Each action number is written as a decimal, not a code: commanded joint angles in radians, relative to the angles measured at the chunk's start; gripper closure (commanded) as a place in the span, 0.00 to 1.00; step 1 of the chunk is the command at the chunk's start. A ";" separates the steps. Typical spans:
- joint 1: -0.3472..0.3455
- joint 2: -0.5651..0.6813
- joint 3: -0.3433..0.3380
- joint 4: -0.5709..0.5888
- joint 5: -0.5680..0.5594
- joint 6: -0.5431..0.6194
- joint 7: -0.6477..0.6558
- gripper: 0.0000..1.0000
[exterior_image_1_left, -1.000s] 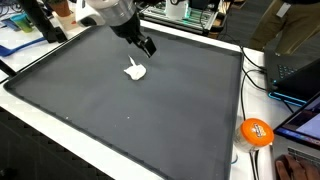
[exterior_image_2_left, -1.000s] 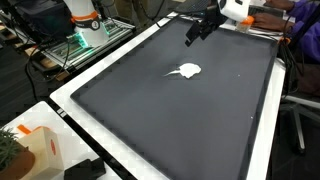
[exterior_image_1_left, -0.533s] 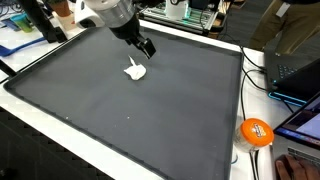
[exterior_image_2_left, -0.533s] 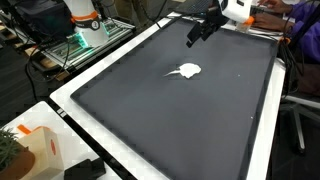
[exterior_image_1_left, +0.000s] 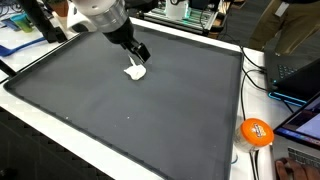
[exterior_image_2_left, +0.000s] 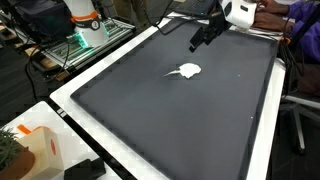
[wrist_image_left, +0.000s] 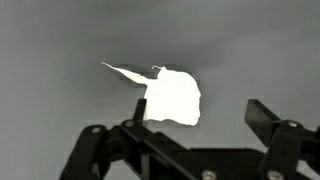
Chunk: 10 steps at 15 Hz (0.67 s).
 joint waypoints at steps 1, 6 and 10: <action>-0.025 0.070 -0.002 0.081 0.016 -0.036 -0.061 0.00; -0.049 0.146 0.003 0.159 0.026 -0.089 -0.116 0.00; -0.052 0.205 0.003 0.247 0.025 -0.208 -0.142 0.00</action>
